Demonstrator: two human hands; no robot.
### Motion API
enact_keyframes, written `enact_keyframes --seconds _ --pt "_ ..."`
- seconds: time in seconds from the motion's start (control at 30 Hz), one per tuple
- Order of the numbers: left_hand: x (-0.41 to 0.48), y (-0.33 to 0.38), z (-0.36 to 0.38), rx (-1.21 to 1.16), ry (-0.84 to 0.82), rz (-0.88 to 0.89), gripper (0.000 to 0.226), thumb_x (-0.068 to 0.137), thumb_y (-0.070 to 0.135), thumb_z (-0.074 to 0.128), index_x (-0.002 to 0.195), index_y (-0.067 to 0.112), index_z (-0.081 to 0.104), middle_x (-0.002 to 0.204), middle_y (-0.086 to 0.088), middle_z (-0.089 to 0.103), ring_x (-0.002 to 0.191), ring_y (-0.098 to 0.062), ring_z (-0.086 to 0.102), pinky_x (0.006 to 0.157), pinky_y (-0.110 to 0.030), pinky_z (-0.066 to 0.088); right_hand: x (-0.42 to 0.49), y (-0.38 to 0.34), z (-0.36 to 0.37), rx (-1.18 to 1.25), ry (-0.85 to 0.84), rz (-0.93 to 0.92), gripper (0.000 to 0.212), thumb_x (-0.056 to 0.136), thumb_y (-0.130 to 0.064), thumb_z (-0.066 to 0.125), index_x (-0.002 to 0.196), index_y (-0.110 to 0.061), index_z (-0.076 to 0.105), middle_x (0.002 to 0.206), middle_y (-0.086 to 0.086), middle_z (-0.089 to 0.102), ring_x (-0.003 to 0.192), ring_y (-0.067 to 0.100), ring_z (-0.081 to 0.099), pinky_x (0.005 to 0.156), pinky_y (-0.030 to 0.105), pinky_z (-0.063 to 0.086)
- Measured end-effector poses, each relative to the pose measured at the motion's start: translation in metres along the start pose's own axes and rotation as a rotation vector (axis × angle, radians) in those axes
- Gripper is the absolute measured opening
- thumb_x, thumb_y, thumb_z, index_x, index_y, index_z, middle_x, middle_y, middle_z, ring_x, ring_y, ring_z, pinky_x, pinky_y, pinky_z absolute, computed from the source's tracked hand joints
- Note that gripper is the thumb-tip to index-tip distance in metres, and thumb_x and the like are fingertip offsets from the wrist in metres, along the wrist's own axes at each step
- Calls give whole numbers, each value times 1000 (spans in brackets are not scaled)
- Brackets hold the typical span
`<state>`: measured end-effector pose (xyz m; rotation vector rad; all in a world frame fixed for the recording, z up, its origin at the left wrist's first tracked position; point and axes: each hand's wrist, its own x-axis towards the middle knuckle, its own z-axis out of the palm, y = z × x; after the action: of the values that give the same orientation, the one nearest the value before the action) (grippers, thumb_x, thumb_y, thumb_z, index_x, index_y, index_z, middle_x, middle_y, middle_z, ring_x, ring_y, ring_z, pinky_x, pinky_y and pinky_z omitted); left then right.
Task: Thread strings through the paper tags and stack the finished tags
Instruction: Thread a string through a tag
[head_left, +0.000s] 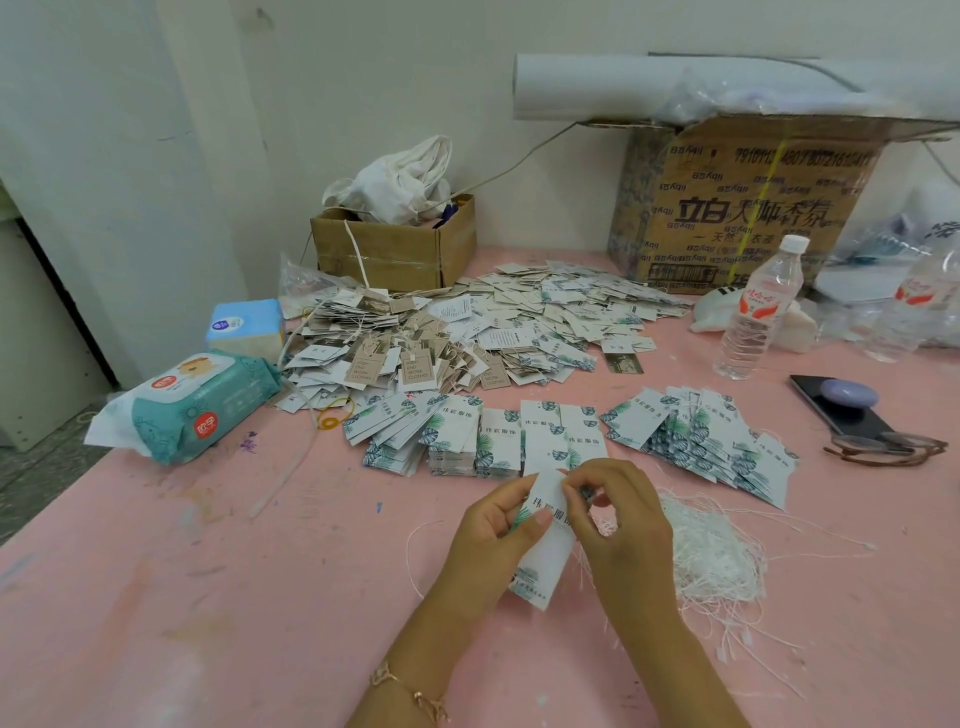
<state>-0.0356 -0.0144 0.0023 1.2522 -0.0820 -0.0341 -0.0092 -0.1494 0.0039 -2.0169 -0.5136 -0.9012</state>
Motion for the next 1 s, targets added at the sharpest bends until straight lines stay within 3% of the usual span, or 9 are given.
enact_keyframes --seconds 0.17,0.37,0.47,0.63,0.83,1.0 --pt "0 0 -1 7 16 13 35 92 2 58 123 16 62 111 -11 73 91 -19 69 76 -28 56 1 -3 -1 62 5 58 20 77 2 73 84 -16 67 88 -8 61 81 9 55 71 17 44" --pt "1 1 -4 98 56 12 35 94 2 57 125 18 62 110 -6 74 94 -15 69 72 -24 54 6 -1 1 567 -97 667 15 80 -12 75 89 -21 68 84 2 69 76 19 66 65 28 54" --pt "0 1 -4 108 56 0 36 93 3 58 125 19 62 108 -6 74 91 -12 69 70 -21 53 7 0 1 711 -140 834 8 80 -15 73 88 -15 71 84 9 72 74 22 66 69 33 56" --pt "-2 3 -1 70 12 -69 32 92 6 59 117 26 65 103 -2 76 83 -10 68 68 -21 54 7 2 0 688 -132 864 2 85 -12 70 85 -11 69 68 0 65 51 8 53 46 19 45" --pt "-3 8 -2 -159 72 -151 25 78 29 61 95 24 79 94 -6 77 75 -12 72 60 -22 56 8 4 -1 914 -220 941 3 83 -11 68 81 -14 69 67 1 57 41 4 38 38 16 33" --pt "1 7 -8 -264 34 -209 41 85 34 57 109 5 72 110 -20 71 90 -25 70 71 -30 56 8 5 -2 885 -264 932 6 80 -16 70 75 -19 68 64 2 52 40 6 28 35 17 24"
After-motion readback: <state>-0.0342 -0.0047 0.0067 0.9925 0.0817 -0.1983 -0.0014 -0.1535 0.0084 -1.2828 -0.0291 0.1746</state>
